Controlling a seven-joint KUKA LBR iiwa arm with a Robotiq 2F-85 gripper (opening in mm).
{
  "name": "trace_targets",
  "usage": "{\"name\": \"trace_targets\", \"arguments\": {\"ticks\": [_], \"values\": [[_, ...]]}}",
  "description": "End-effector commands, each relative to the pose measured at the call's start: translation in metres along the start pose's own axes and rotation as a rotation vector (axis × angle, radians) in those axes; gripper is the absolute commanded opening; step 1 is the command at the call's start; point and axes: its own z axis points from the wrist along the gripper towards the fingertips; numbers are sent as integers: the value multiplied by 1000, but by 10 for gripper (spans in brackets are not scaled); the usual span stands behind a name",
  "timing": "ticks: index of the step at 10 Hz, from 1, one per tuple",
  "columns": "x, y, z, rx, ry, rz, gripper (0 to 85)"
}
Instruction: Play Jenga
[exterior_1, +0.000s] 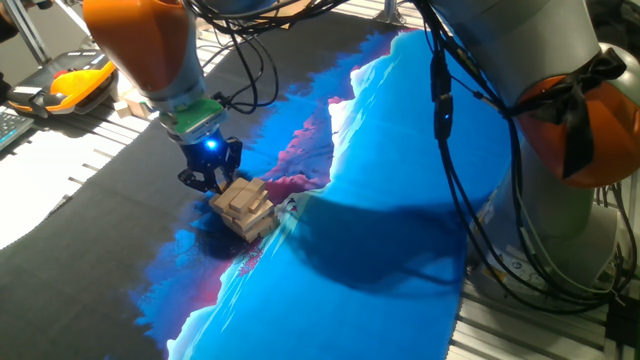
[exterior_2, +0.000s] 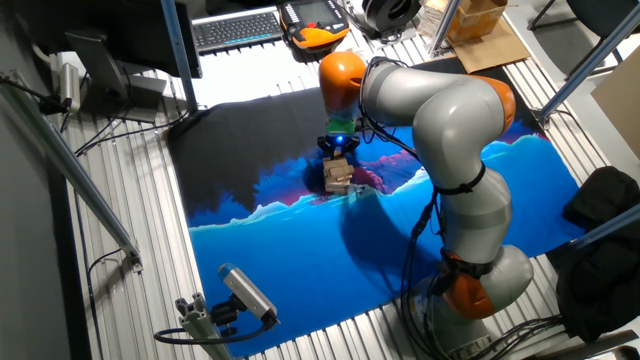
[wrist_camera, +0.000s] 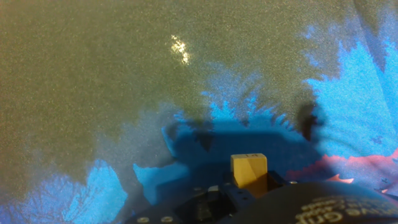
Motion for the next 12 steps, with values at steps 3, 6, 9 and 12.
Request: {"name": "trace_targets", "arguments": {"ticks": [3, 6, 9, 12], "values": [[-1, 0, 0, 1, -2, 2, 170], [-2, 0, 0, 2, -2, 0, 170], [-3, 0, 0, 3, -4, 2, 170], [-4, 0, 1, 6, -9, 4, 170]]}}
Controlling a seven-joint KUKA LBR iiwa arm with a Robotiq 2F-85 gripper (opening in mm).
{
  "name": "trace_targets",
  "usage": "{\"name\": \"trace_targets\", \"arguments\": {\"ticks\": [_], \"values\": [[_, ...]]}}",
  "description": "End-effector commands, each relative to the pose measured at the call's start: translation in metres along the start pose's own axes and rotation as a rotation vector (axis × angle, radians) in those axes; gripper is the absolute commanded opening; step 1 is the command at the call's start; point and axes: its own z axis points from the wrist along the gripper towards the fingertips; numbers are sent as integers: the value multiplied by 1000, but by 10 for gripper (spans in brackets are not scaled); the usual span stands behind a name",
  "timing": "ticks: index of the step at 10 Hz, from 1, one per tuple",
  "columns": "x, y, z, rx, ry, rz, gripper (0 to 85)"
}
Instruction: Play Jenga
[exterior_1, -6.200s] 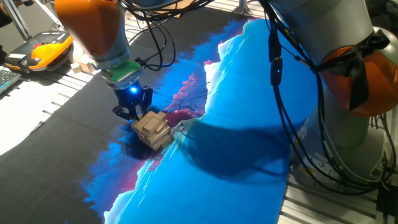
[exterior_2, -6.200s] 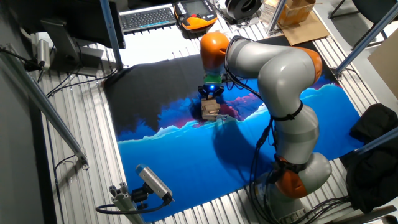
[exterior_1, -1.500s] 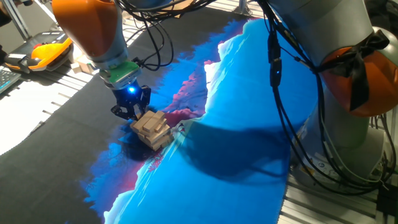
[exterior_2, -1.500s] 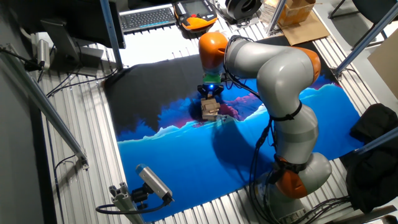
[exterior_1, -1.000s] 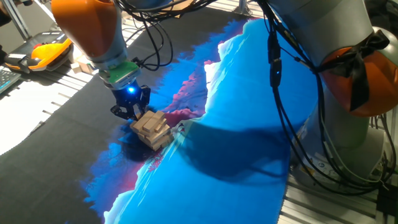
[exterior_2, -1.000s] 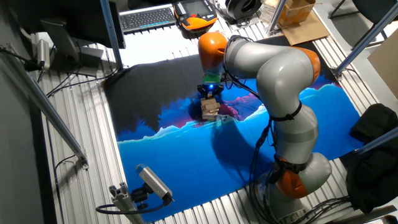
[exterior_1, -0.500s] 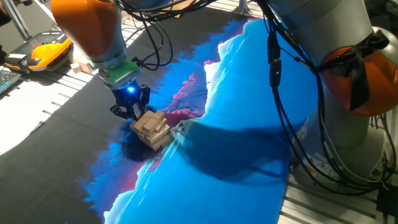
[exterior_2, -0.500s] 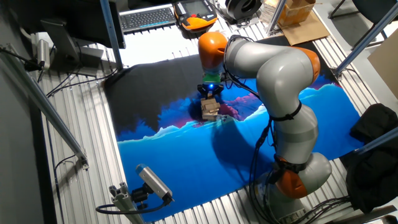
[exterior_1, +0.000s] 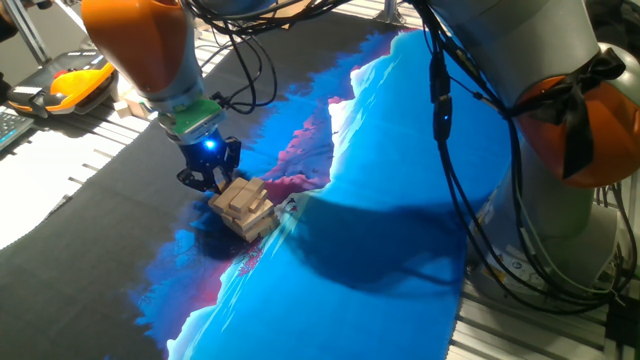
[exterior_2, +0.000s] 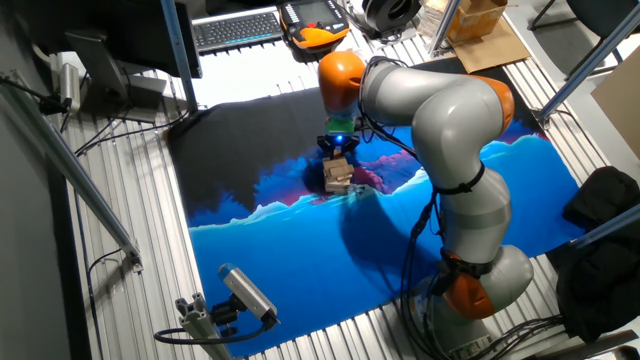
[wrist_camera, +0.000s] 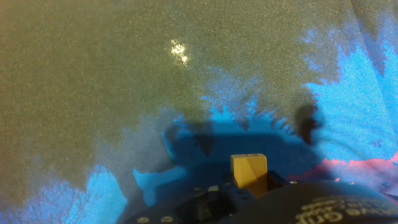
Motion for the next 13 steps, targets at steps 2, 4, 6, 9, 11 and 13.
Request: {"name": "trace_targets", "arguments": {"ticks": [2, 4, 6, 9, 11, 13], "values": [[-2, 0, 0, 1, -1, -1, 170], [-2, 0, -1, 0, 0, -3, 170], [-2, 0, -1, 0, 1, -1, 170], [-2, 0, -1, 1, -1, -1, 170], [-2, 1, -2, 4, -5, 2, 170], [-2, 1, -2, 7, -7, 3, 170]]}}
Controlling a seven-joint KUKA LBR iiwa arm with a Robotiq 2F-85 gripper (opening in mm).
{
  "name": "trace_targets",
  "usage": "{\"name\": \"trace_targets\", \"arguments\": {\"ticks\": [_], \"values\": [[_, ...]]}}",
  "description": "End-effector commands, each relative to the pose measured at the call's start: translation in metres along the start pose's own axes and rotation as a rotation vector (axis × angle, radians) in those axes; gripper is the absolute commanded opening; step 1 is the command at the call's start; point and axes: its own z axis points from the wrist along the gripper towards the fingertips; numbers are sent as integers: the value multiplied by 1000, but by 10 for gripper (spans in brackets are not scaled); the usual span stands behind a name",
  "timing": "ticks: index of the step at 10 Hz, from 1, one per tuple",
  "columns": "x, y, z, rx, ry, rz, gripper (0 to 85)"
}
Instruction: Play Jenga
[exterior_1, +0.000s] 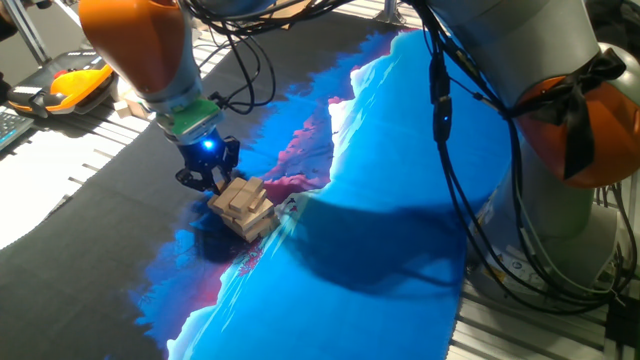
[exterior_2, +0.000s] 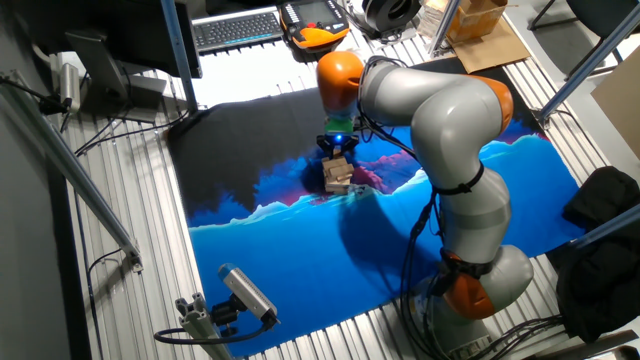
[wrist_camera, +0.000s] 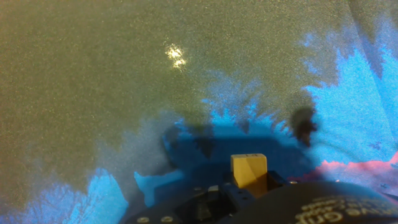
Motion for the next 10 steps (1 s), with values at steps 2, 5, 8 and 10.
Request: {"name": "trace_targets", "arguments": {"ticks": [2, 5, 8, 10], "values": [[0, 0, 0, -1, 2, 1, 170], [-1, 0, 1, 1, -2, 2, 170], [-1, 0, 1, 2, -5, 2, 170], [-1, 0, 2, 2, -8, 2, 170]]}}
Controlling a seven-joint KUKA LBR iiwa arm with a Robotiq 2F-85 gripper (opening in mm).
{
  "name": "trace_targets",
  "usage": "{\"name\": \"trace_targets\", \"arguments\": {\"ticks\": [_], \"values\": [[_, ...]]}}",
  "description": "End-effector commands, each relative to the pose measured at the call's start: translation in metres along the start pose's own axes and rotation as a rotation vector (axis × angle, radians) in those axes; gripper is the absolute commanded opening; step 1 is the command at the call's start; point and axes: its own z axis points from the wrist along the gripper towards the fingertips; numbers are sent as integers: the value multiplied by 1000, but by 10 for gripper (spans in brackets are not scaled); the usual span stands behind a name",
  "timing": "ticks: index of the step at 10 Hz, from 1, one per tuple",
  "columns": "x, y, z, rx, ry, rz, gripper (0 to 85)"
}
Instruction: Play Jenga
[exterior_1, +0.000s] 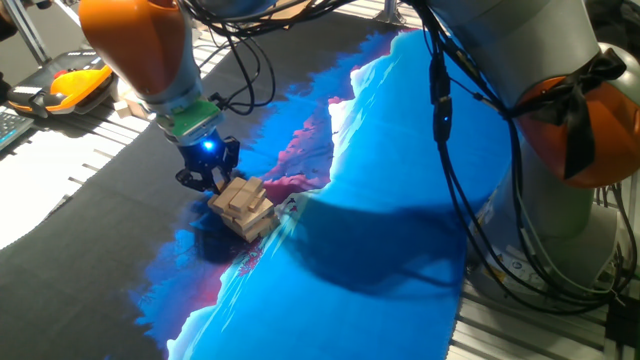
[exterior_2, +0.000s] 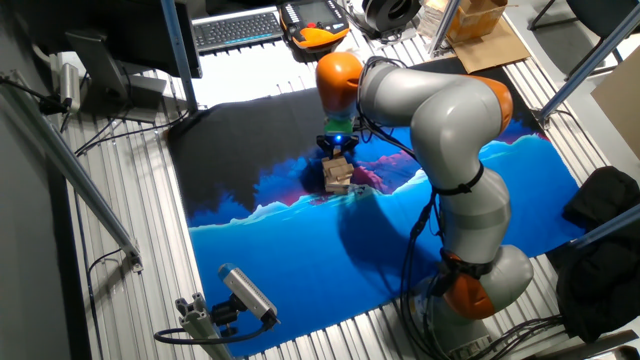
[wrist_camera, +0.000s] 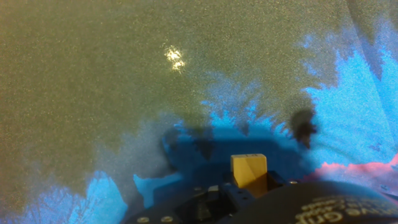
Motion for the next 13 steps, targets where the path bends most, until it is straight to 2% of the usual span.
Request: {"name": "trace_targets", "arguments": {"ticks": [1, 13], "values": [[0, 0, 0, 2, -3, 0, 170], [-3, -1, -2, 5, -7, -1, 170]]}}
